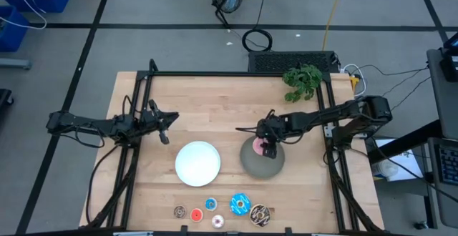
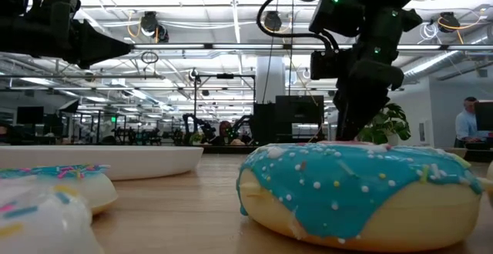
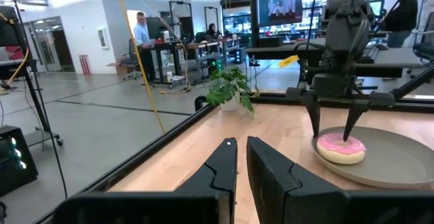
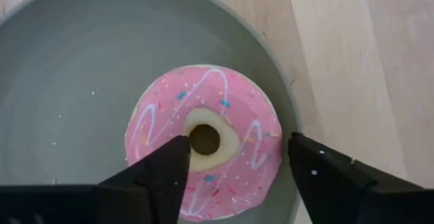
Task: Pick & Place donuts
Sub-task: Put the big black donut on the gray plate
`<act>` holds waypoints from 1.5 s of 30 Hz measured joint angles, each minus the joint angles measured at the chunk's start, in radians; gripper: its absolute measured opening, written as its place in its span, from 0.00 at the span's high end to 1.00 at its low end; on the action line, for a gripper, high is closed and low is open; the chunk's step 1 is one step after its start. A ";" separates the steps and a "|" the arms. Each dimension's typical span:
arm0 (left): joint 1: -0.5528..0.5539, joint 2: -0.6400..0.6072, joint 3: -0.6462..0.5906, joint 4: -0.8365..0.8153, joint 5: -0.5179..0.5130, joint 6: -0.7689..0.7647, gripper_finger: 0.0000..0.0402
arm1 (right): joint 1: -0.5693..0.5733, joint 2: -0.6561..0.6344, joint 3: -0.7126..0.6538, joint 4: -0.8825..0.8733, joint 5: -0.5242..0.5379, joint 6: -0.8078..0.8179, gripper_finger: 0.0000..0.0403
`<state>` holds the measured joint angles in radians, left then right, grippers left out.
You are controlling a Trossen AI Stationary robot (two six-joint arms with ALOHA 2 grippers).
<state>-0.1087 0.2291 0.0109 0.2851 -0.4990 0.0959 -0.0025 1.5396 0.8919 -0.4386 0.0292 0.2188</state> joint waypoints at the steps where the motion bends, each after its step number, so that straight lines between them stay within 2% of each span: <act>1: 0.000 0.000 0.000 0.000 0.000 0.000 0.90 | 0.000 -0.006 0.004 -0.010 0.000 0.000 0.39; 5: 0.000 0.000 0.000 0.000 0.000 0.000 0.90 | 0.000 -0.049 0.069 -0.096 0.012 0.044 0.37; 10: 0.000 0.000 0.000 0.002 0.000 0.001 0.90 | 0.046 -0.148 0.159 -0.222 0.079 0.060 0.42; 13: 0.000 0.000 0.000 -0.003 0.001 0.001 0.90 | 0.100 -0.230 0.177 -0.219 0.148 0.090 0.50; 17: 0.000 0.000 0.000 -0.008 0.001 -0.001 0.90 | 0.209 -0.311 0.176 -0.235 0.313 0.133 0.67; 20: 0.000 0.000 0.000 -0.016 0.001 -0.002 0.90 | 0.299 -0.351 0.154 -0.210 0.337 0.098 0.82; 22: 0.000 0.000 0.000 -0.022 0.001 -0.002 0.90 | 0.362 -0.378 0.110 -0.136 0.338 0.052 0.92; 24: 0.000 0.000 0.000 -0.028 0.000 -0.001 0.90 | 0.412 -0.407 0.045 -0.008 0.338 -0.012 0.98; 29: 0.000 0.000 0.000 -0.028 -0.001 0.033 0.90 | 0.469 -0.497 -0.132 0.254 0.340 -0.120 0.95; 35: 0.000 0.000 0.000 -0.043 -0.001 0.033 0.90 | 0.487 -0.650 -0.401 0.537 0.369 -0.270 0.99; 45: 0.000 0.000 0.000 -0.029 -0.001 0.104 0.90 | 0.473 -1.008 -0.660 0.657 0.364 -0.304 1.00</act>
<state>-0.1085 0.2291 0.0109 0.2559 -0.5003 0.1998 0.4702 0.5321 0.2322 0.2186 0.3934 -0.0847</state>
